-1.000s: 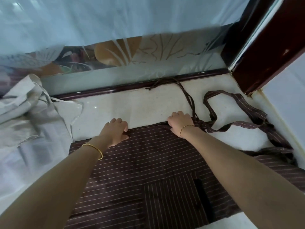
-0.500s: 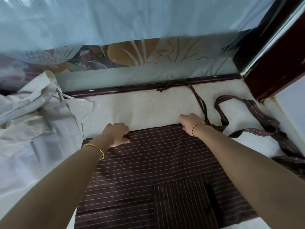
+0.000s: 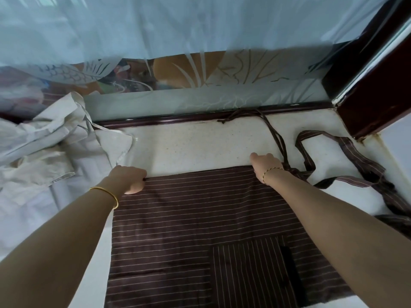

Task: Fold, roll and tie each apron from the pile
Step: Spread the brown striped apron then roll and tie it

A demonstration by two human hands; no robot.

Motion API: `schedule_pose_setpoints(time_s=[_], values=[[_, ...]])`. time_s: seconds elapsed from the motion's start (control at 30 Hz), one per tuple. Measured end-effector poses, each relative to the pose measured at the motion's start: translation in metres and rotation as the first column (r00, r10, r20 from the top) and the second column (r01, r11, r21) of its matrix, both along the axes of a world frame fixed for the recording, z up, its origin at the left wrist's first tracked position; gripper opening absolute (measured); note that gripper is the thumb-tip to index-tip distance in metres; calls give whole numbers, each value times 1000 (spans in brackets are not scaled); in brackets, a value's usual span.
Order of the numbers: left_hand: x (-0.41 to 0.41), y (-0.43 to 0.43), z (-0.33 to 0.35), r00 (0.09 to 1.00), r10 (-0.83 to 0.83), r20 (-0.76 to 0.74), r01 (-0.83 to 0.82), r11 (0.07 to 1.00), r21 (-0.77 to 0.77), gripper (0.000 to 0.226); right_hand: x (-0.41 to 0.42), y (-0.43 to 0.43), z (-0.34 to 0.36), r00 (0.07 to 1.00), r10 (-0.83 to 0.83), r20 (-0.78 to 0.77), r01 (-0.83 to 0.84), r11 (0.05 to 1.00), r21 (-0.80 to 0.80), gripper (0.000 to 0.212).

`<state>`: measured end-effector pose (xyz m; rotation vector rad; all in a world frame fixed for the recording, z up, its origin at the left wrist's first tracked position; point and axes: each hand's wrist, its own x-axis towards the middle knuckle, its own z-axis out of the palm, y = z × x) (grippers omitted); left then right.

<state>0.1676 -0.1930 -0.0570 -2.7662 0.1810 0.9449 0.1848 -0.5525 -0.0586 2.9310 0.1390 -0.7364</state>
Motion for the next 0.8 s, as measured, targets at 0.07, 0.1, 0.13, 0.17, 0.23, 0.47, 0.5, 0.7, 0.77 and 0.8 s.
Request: schedule_pose_setpoints(time_s=[0.07,0.1,0.13,0.17,0.23,0.47,0.5,0.7,0.77,0.8], values=[[-2,0,-3,1000,-5,20,4,999,51,23,-3,3,1,999,1,37,1,999,-49,34],[-3,-1,-5,1000,-9,27,6,996,91,24,-6,5,2,998,-4,56,8,998,-69,36],[-3,-2,-5,999,-8,35,3,990,141,23,-7,5,1,995,-5,96,13,996,-85,37],[-5,-5,-5,999,0,50,-10,980,198,23,-10,4,2,987,6,159,10,995,-97,37],[-10,-16,0,989,14,146,-60,947,317,30,-20,3,4,950,72,303,-42,994,-104,33],[-79,-139,-9,837,-213,503,365,903,-227,30,-107,35,-13,916,119,384,-219,949,228,22],[-94,-154,-19,829,-224,512,402,875,-268,29,-118,37,-19,911,101,399,-209,949,237,25],[-139,-142,-57,923,-82,375,186,949,-253,58,-178,-24,-48,955,50,292,-94,986,136,58],[-140,-135,-59,926,-111,362,205,951,-231,70,-188,-57,-50,972,-32,233,11,996,90,65],[-139,-135,-56,935,-119,335,206,949,-238,73,-191,-70,-49,971,-112,213,93,991,95,62]])
